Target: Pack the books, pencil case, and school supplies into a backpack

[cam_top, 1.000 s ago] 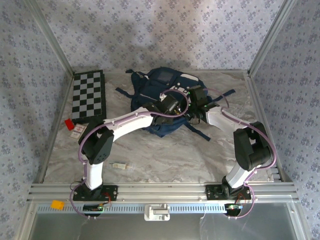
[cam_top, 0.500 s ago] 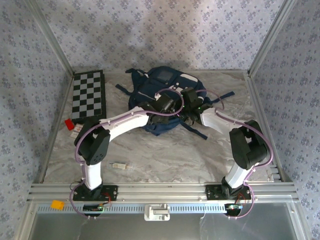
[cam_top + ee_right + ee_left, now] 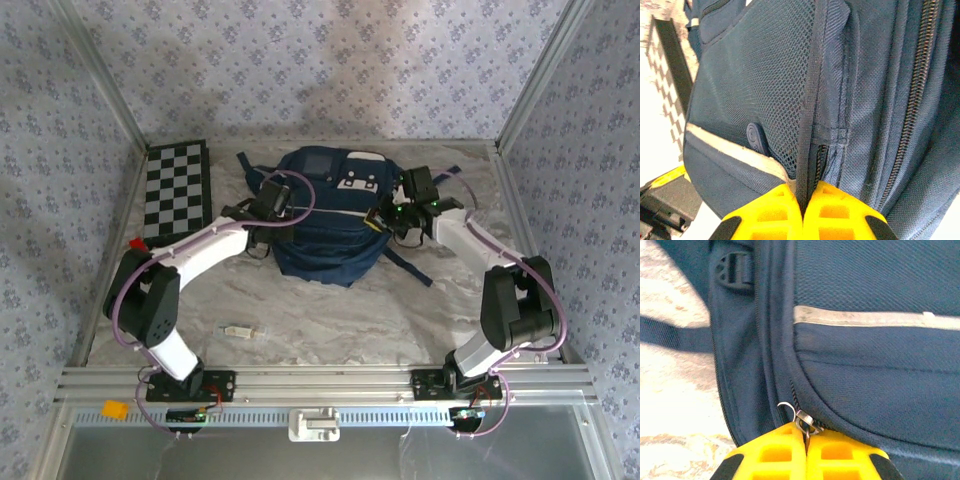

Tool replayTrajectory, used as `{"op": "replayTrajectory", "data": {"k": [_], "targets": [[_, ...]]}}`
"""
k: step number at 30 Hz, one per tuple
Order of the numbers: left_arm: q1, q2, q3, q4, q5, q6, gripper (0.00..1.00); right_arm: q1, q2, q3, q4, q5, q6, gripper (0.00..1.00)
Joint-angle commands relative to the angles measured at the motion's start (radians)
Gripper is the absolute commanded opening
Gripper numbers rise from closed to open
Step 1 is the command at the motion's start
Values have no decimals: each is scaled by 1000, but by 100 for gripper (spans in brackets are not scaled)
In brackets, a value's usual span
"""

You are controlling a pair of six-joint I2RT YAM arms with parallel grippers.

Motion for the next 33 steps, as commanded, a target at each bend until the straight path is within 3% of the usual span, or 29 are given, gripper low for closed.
{"op": "replayTrajectory", "data": {"k": [1, 4, 5, 6, 7, 11, 16, 19, 23, 27, 31, 33], "targets": [[-55, -44, -48, 20, 1, 81, 0, -73, 57, 133, -86, 119, -115, 0], [-184, -39, -42, 43, 30, 58, 0, -83, 133, 224, -85, 143, -130, 0], [-219, -32, -38, 64, 40, 57, 0, -83, 152, 252, -87, 153, -130, 7], [-253, -22, -26, 81, 35, 58, 0, -81, 168, 276, -88, 159, -129, 22], [-269, -6, -4, 81, 27, 68, 0, -75, 177, 293, -88, 153, -125, 31], [-223, 47, 60, 32, -50, 81, 0, -33, 151, 249, -62, 135, -87, 38], [-167, 9, 18, 71, 12, 131, 0, -17, 138, 130, 65, 102, 3, 37], [-149, -19, -23, 70, 36, 177, 0, -18, 126, 116, 69, 134, 16, 11], [-61, -57, -94, 88, -8, 182, 0, -32, 110, 108, 59, 168, 16, 0], [87, -37, -107, 124, 56, 138, 0, -3, 79, 78, 82, 190, 67, 0], [90, -10, -61, 138, 83, 142, 0, 78, 50, 48, 123, 245, 137, 1], [90, -12, -55, 129, 82, 133, 0, 86, 19, 6, 151, 252, 160, 9]]}}
